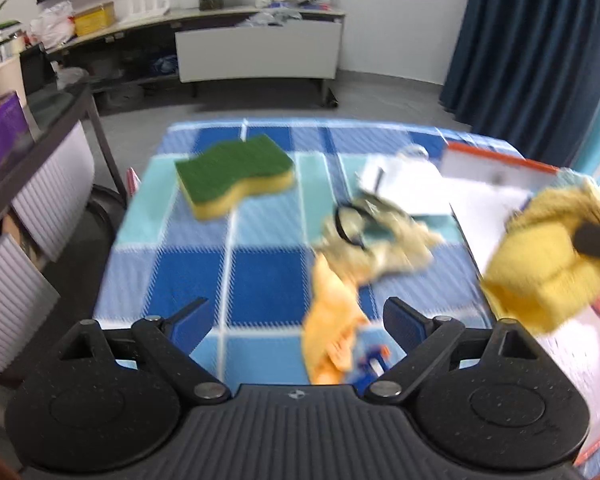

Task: Organize soft objects
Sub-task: 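Grasp the yellow-orange cloth with the left gripper while the right lifts the striped towel, then carry the yellow-orange cloth and striped towel over the white box with both grippers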

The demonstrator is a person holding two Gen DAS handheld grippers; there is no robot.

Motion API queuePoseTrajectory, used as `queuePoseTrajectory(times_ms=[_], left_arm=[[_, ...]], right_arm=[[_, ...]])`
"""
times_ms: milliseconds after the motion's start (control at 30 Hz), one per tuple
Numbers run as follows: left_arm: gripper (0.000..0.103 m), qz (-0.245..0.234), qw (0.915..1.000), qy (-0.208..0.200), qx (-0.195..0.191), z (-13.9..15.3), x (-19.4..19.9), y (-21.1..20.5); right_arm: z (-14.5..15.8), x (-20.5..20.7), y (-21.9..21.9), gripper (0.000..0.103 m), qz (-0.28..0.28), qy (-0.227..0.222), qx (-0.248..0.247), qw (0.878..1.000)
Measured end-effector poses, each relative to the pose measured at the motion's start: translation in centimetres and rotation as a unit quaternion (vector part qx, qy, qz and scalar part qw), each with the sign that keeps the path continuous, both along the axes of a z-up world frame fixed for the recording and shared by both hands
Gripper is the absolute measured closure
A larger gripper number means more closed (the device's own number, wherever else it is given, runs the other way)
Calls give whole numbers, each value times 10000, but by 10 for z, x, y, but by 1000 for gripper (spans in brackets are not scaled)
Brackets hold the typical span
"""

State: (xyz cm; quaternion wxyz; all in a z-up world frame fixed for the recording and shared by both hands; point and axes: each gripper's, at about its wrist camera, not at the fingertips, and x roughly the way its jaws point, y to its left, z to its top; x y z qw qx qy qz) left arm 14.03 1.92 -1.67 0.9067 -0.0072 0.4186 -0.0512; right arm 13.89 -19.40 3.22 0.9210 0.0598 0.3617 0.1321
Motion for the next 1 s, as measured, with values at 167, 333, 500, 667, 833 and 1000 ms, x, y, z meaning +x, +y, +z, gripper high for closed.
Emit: queuePoseTrajectory(times_ms=[167, 333, 500, 667, 833, 1000], left_arm=[[16, 115, 9998, 116, 80, -16, 9, -2], [29, -21, 9998, 175, 19, -28, 20, -10], [76, -166, 9991, 132, -367, -26, 20, -13], [79, -84, 9985, -68, -536, -16, 11, -6], [79, 1, 9987, -413, -311, 10, -4, -5], [79, 144, 9978, -535, -359, 31, -19, -5]], right_arm=[[0, -5, 1, 90, 3, 10, 41, 10000], [-1, -6, 3, 90, 14, 34, 17, 10000], [-3, -5, 4, 90, 8, 75, 16, 10000], [-3, -7, 4, 90, -17, 69, 1, 10000], [0, -10, 5, 90, 5, 8, 26, 10000], [5, -16, 7, 90, 34, -44, 52, 10000]])
